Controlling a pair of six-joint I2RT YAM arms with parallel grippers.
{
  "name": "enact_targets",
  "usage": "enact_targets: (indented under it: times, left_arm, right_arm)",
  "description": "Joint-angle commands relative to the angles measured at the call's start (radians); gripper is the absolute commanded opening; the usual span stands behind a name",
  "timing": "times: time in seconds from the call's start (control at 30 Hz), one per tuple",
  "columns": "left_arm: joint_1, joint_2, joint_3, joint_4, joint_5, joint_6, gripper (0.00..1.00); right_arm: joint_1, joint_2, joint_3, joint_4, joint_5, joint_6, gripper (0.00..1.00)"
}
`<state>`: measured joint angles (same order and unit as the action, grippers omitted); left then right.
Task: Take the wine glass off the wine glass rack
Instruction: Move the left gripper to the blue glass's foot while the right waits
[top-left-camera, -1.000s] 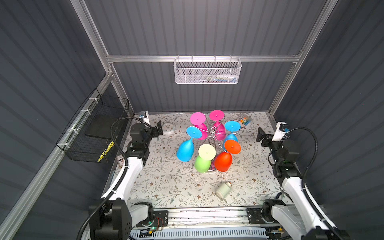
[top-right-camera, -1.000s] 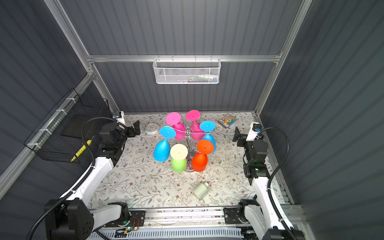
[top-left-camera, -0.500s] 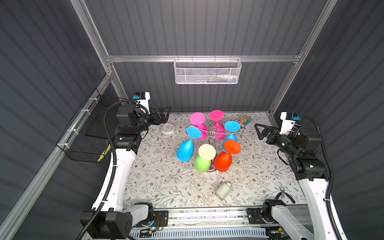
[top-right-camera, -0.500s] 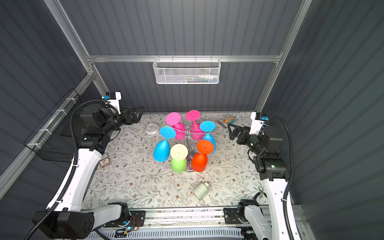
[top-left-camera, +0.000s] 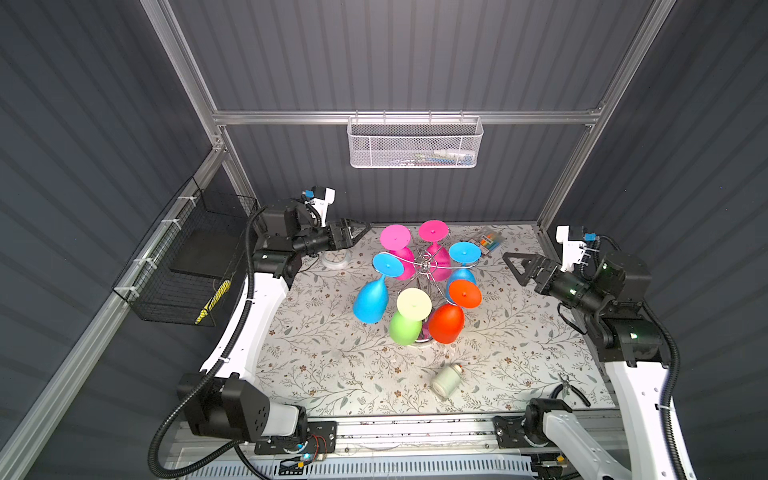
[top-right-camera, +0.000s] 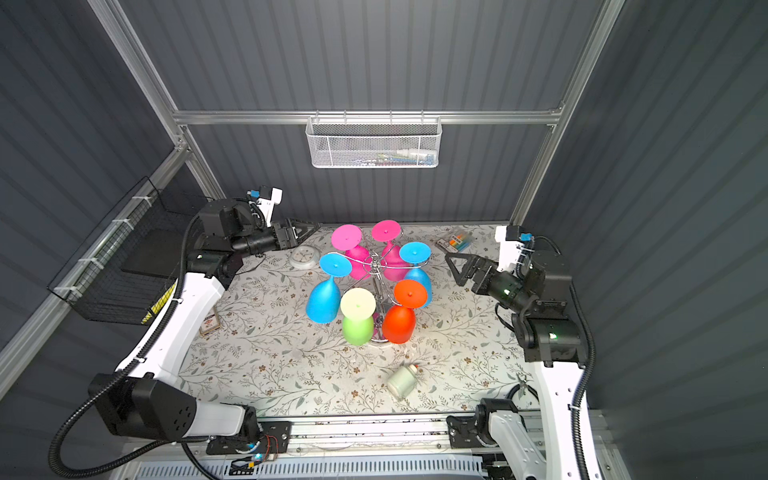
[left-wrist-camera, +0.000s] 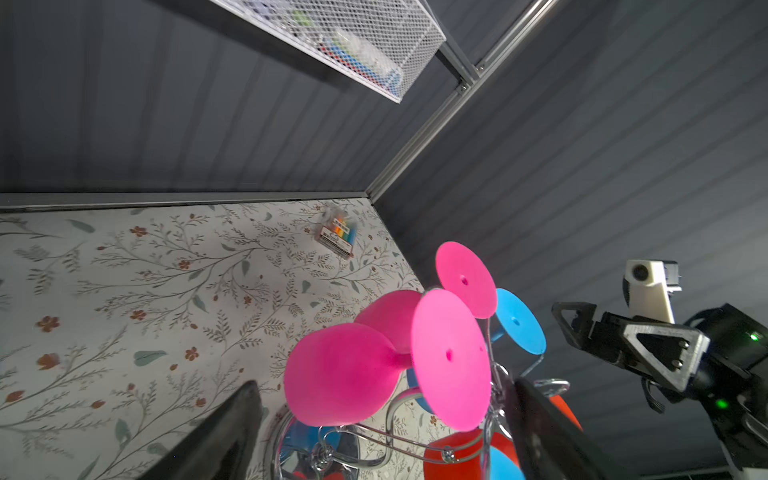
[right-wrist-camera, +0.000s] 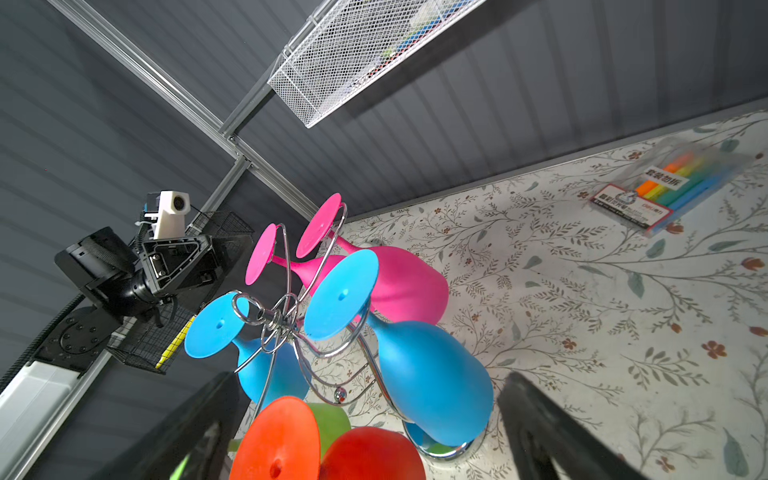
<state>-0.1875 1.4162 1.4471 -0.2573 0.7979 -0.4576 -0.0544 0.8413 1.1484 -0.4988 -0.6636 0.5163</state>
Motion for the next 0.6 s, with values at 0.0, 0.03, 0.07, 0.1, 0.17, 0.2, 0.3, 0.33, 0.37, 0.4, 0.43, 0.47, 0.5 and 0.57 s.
enact_targets:
  times: [0.0,0.03,0.07,0.1,0.17,0.2,0.3,0.33,0.37,0.4,0.43,0.47,0.5,0.57]
  left_arm:
    - [-0.035,0.037,0.063,-0.052,0.068,0.0,0.89]
    - [-0.038,0.044,0.068,-0.055,0.073,-0.003,0.87]
    - [-0.041,0.049,0.066,-0.05,0.073,-0.009,0.86]
    - [-0.046,0.051,0.056,-0.033,0.073,-0.025,0.84]
    - [-0.057,0.057,0.033,0.005,0.089,-0.057,0.8]
    - [-0.062,0.062,0.029,0.005,0.096,-0.063,0.78]
    - [-0.067,0.07,0.029,-0.02,0.088,-0.062,0.75]
    - [-0.067,0.071,0.027,-0.026,0.081,-0.062,0.74]
    - [-0.067,0.071,0.025,-0.025,0.076,-0.063,0.74]
    - [-0.067,0.07,0.022,-0.021,0.073,-0.067,0.73]
    - [-0.067,0.07,0.019,-0.009,0.073,-0.077,0.72]
    - [-0.067,0.07,0.014,-0.004,0.073,-0.084,0.72]
    - [-0.067,0.07,0.012,-0.002,0.073,-0.089,0.7]
    - [-0.067,0.066,0.014,-0.022,0.073,-0.089,0.69]
  right_arm:
    - [0.001,-0.008,0.014,-0.022,-0.036,0.009,0.99]
    - [0.001,-0.007,0.011,-0.028,-0.036,0.006,0.99]
    - [0.001,-0.007,0.008,-0.033,-0.032,0.005,0.99]
    - [0.001,-0.007,0.004,-0.039,-0.028,0.005,0.99]
    - [0.001,-0.006,-0.007,-0.041,-0.027,0.009,0.99]
    - [0.001,-0.006,-0.011,-0.04,-0.029,0.013,0.99]
    - [0.001,-0.005,-0.019,-0.034,-0.029,0.02,0.99]
    - [0.001,-0.005,-0.021,-0.032,-0.028,0.021,0.99]
    - [0.002,-0.005,-0.022,-0.03,-0.028,0.023,0.99]
    - [0.002,-0.004,-0.024,-0.027,-0.027,0.025,0.99]
    - [0.001,-0.002,-0.025,-0.027,-0.028,0.028,0.99]
    - [0.001,-0.002,-0.026,-0.025,-0.029,0.028,0.99]
    - [0.001,0.0,-0.027,-0.026,-0.031,0.03,0.99]
    - [0.001,0.001,-0.03,-0.027,-0.031,0.029,0.99]
